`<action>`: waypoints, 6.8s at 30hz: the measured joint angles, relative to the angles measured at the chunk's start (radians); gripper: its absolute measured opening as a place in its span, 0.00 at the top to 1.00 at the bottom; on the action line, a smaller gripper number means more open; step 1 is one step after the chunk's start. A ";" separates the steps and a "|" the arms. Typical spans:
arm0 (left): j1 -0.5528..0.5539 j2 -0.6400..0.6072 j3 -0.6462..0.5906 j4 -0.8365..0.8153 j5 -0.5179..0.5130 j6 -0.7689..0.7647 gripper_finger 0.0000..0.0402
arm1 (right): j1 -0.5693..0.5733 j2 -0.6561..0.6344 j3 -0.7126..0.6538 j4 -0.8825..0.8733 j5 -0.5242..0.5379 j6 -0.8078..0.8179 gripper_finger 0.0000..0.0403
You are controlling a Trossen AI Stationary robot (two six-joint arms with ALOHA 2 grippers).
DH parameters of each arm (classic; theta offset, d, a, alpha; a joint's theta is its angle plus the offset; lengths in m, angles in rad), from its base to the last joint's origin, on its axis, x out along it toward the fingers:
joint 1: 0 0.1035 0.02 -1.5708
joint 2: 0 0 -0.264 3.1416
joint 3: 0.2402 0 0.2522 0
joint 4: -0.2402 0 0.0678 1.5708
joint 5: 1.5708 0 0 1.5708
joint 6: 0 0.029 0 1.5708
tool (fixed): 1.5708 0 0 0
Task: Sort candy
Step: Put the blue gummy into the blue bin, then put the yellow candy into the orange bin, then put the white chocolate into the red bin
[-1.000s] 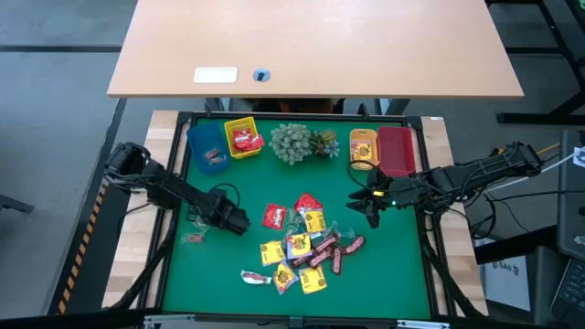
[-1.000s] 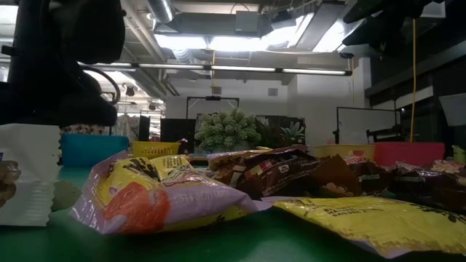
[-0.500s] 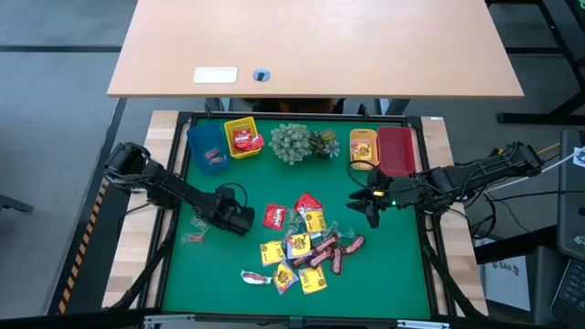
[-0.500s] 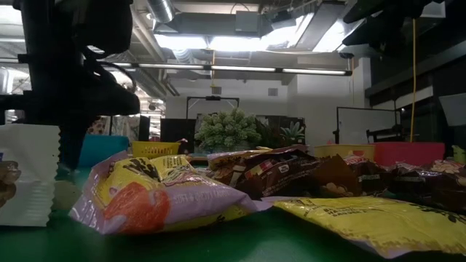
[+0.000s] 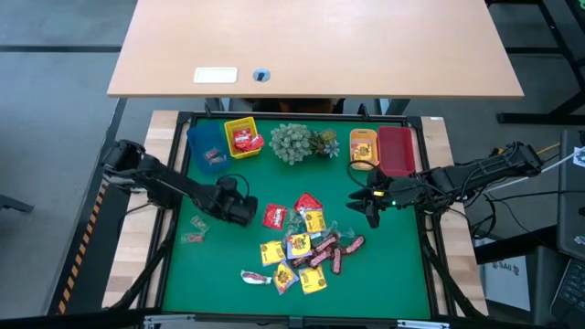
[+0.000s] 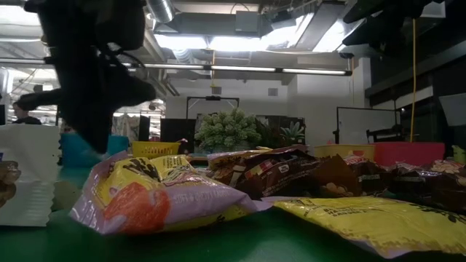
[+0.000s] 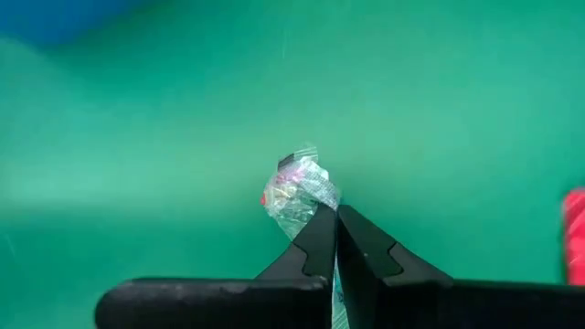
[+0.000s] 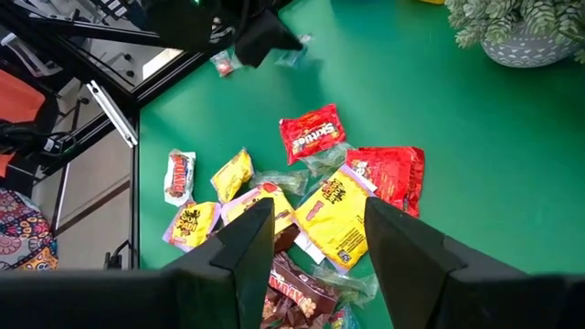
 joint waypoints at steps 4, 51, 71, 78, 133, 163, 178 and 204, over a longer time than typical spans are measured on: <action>0.069 -0.066 0.000 -0.010 -0.042 0.088 1.00 | 0.000 0.000 0.000 -0.001 0.000 0.000 0.58; 0.628 -0.384 0.000 -0.100 -0.140 0.800 0.73 | -0.042 0.401 -0.026 0.386 -0.121 -0.366 0.58; 0.628 -0.384 0.000 -0.058 -0.140 0.799 0.73 | -0.337 0.718 -0.009 0.586 -0.537 -0.425 0.58; 0.628 -0.384 0.001 -0.054 -0.140 0.799 0.73 | -0.369 0.722 -0.009 0.591 -0.593 -0.477 0.58; 0.589 -0.384 0.001 -0.045 -0.147 0.799 0.73 | -0.367 0.818 -0.010 0.574 -0.793 -0.552 0.98; 0.589 -0.384 0.001 -0.034 -0.147 0.800 0.73 | -0.368 0.020 -0.010 -0.022 -0.134 -0.633 0.99; 0.589 -0.384 0.001 -0.029 -0.147 0.802 0.73 | -0.767 0.040 -0.010 -0.081 0.183 -0.662 0.99; 0.518 -0.419 0.030 -0.031 0.413 1.082 0.73 | -0.976 0.160 -0.010 -0.063 0.008 -0.648 0.57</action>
